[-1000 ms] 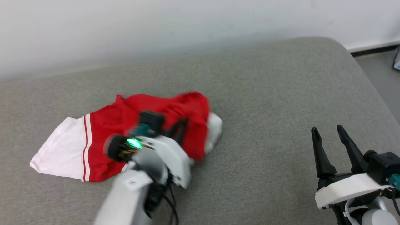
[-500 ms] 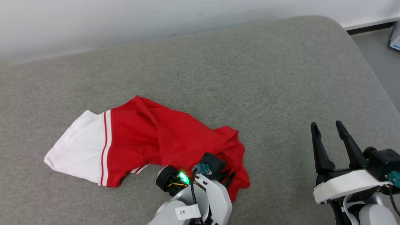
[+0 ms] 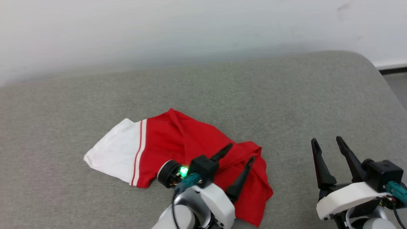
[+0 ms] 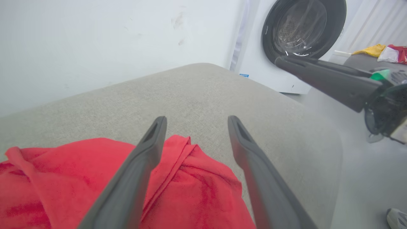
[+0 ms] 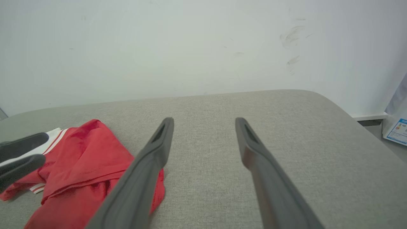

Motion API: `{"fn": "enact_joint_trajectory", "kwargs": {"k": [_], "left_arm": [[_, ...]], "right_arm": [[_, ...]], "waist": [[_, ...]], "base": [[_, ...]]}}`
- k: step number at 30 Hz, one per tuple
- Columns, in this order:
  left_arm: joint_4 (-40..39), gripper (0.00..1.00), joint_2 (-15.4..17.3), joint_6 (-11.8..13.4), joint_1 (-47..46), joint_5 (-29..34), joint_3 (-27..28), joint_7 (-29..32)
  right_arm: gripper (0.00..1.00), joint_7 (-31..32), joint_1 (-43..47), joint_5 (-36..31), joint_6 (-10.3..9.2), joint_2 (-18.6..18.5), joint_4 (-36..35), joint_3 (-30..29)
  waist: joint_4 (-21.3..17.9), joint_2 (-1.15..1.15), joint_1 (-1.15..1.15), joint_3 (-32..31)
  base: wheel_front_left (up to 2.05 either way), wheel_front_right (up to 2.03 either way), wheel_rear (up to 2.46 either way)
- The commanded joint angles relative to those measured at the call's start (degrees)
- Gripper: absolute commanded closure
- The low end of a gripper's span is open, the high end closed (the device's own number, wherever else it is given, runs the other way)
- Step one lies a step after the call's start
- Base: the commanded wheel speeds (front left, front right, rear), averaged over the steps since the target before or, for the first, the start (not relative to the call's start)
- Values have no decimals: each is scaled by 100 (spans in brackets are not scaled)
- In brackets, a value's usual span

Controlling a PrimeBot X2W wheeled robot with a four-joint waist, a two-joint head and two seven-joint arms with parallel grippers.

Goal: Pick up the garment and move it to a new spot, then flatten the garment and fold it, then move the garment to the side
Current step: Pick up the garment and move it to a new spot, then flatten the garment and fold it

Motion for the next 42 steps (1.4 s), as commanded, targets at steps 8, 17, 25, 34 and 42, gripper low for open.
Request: {"fn": "enact_joint_trajectory", "kwargs": {"k": [8, 17, 25, 34, 42], "left_arm": [[-98, 0, 226, 596, 421, -98, 658, -761], [-302, 0, 672, 1146, 889, -310, 1547, -933], [-591, 0, 1080, 1384, 1373, -376, 2055, -961], [-862, 0, 1220, 1434, 1628, -387, 2151, -966], [-927, 0, 1218, 1442, 1504, -402, 2086, -917]], "right_arm": [[0, 200, 335, -53, -4, 6, -105, 2], [0, 313, 529, -11, -4, 7, -228, 45], [0, 359, 593, -9, -4, 6, -297, 44], [0, 428, 632, -29, -4, 6, -357, -33], [0, 1095, 611, -251, -4, -49, -275, 316]], "waist": [[370, 0, 0, -481], [508, 0, 0, -629], [571, 0, 0, -649], [686, 0, 0, -639], [945, 0, 0, -560]], "base": [[0, 0, 0], [0, 0, 0], [0, 0, 0], [0, 0, 0], [0, 0, 0]]}}
